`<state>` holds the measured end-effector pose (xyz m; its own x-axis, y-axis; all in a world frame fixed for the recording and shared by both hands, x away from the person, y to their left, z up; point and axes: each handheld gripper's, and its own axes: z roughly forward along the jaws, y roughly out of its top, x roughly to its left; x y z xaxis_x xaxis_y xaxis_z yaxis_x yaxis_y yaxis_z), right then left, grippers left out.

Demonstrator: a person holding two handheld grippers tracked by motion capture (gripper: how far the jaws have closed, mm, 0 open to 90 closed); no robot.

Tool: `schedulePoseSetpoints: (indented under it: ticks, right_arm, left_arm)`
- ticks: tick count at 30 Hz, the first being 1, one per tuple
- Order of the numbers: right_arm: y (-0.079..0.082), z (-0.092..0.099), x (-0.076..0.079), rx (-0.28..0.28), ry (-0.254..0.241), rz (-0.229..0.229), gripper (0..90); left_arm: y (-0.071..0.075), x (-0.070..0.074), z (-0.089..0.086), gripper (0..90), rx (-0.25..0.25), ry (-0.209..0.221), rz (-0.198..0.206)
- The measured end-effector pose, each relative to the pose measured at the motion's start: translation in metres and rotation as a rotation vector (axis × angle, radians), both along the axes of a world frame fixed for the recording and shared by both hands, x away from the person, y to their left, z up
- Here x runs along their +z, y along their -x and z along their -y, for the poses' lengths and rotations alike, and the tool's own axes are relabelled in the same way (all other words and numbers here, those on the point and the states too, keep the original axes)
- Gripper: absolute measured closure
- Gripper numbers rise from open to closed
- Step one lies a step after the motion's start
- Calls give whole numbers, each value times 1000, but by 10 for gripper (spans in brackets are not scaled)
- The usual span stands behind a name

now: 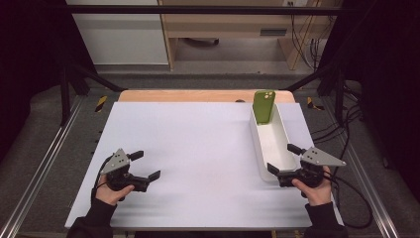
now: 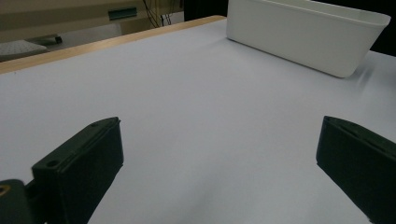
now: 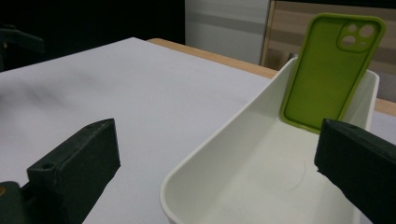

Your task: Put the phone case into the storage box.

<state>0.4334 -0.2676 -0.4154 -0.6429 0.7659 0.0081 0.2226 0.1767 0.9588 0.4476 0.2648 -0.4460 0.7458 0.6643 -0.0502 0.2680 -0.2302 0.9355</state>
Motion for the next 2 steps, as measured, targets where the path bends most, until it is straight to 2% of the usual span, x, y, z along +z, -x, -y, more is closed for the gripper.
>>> schedulePoseSetpoints:
  ticks: [2]
  right_arm:
    - [0,1,-2,-6,9,-4,6]
  left_arm:
    - [0,0,1,5,-3,-6,2]
